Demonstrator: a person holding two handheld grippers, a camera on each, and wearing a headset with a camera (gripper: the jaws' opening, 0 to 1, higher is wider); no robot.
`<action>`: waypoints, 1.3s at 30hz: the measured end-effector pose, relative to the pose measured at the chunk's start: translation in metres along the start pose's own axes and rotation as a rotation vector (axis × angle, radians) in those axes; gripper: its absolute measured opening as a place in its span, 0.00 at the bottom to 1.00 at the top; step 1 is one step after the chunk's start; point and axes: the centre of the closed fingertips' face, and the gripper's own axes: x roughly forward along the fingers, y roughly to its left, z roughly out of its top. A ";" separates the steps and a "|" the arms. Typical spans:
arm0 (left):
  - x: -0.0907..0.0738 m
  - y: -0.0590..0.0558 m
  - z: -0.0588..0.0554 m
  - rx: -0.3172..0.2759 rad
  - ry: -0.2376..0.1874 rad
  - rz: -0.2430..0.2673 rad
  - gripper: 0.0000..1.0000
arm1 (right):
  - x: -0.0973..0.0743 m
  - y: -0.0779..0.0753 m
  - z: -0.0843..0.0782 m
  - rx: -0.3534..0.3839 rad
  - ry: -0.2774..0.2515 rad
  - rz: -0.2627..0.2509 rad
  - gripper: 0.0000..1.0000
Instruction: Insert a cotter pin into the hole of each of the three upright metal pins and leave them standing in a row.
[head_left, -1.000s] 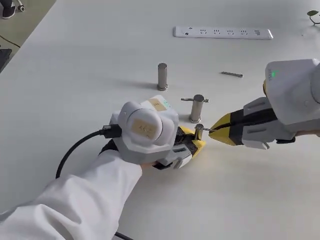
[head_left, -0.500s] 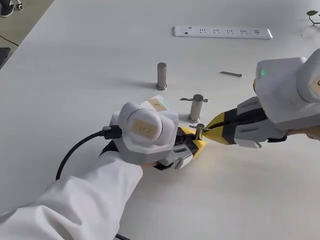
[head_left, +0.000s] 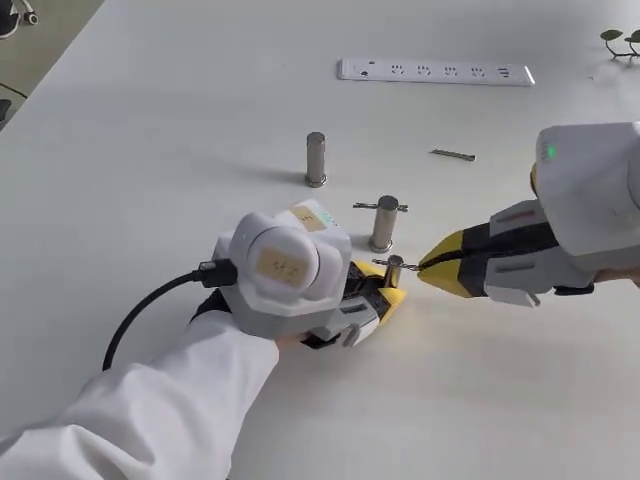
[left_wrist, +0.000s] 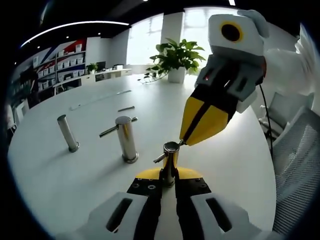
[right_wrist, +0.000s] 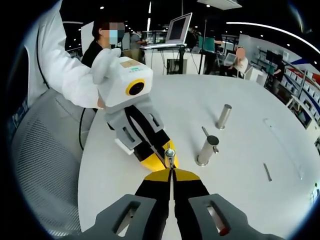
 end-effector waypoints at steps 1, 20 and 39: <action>0.000 0.000 0.000 -0.002 0.000 0.000 0.07 | 0.000 0.000 0.002 0.008 -0.009 -0.003 0.00; -0.001 0.000 -0.002 -0.017 -0.009 0.023 0.09 | 0.005 0.004 0.006 0.026 -0.032 -0.006 0.05; -0.050 -0.027 0.005 -0.068 -0.056 -0.125 0.90 | 0.017 0.008 0.008 0.057 -0.054 -0.002 0.11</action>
